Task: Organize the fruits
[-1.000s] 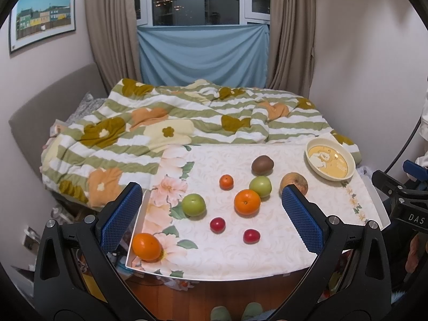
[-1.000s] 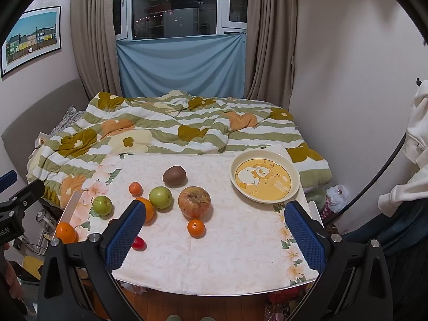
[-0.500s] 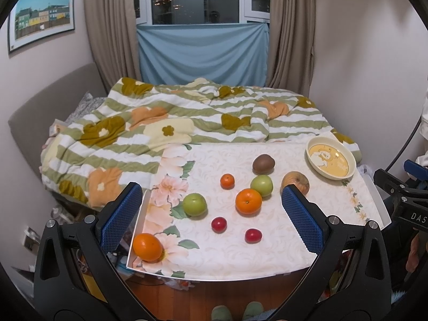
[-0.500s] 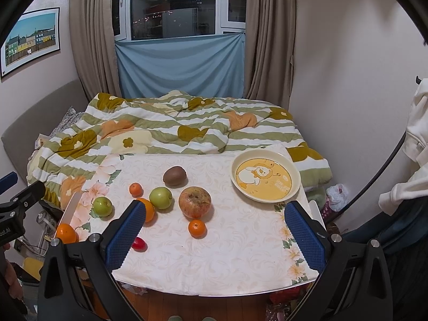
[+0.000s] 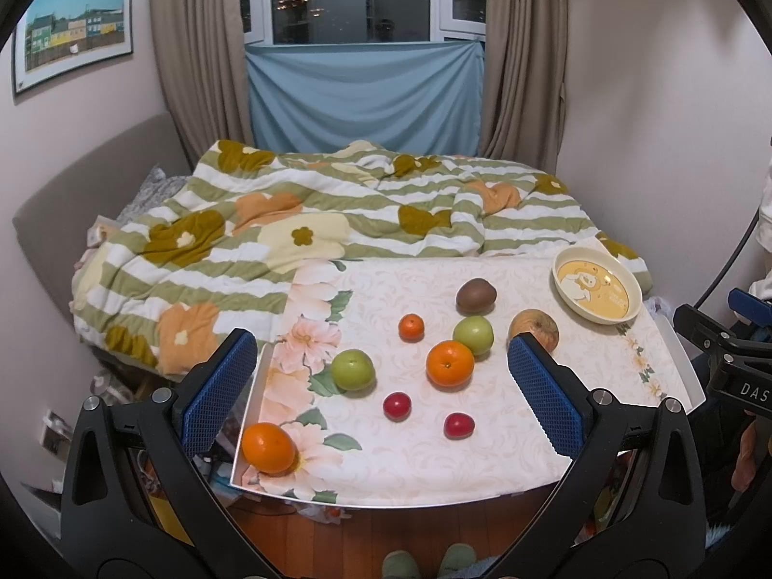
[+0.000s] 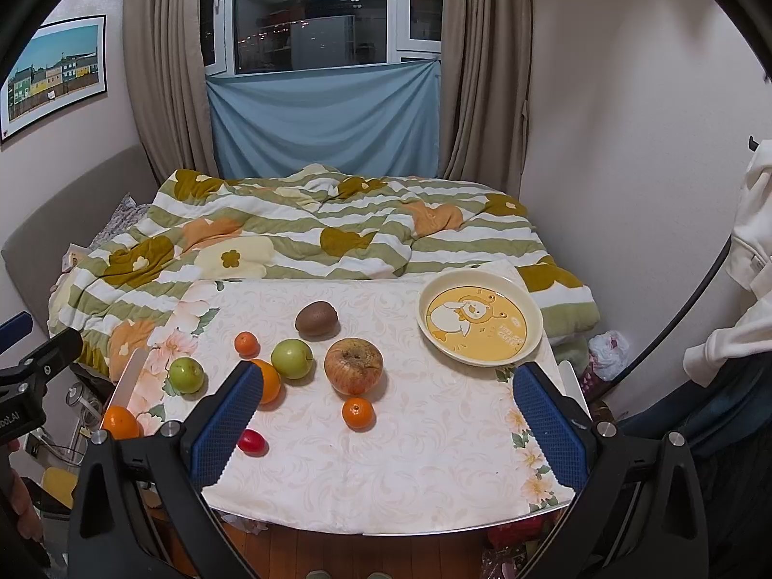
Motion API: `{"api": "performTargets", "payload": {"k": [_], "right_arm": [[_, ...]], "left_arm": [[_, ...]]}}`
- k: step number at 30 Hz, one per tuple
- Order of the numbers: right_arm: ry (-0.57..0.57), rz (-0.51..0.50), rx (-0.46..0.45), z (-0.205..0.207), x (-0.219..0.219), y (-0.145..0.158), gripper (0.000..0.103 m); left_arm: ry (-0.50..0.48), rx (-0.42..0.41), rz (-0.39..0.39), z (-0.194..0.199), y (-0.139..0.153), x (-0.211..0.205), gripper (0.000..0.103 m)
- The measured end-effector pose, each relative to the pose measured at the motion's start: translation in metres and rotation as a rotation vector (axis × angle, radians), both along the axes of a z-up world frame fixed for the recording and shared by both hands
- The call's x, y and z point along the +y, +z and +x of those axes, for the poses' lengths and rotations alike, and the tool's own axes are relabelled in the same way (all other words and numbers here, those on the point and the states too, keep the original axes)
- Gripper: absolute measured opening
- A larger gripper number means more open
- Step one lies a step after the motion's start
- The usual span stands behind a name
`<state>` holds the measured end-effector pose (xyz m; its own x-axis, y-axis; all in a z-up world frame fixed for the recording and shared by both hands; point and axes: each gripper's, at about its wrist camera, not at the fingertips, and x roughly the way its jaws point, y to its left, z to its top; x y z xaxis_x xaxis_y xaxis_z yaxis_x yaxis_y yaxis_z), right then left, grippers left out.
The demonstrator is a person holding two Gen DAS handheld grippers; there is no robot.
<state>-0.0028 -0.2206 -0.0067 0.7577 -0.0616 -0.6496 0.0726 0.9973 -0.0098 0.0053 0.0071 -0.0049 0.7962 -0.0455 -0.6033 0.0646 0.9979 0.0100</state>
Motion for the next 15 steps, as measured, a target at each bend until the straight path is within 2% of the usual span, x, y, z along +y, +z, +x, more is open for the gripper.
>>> {"api": "performTargets", "payload": {"k": [15], "right_arm": [[-0.005,0.006,0.001,0.0033,0.0056,0.0065,0.103]], "left_arm": [[-0.009,-0.004,0.008,0.0030,0.0001,0.0072,0.103]]}}
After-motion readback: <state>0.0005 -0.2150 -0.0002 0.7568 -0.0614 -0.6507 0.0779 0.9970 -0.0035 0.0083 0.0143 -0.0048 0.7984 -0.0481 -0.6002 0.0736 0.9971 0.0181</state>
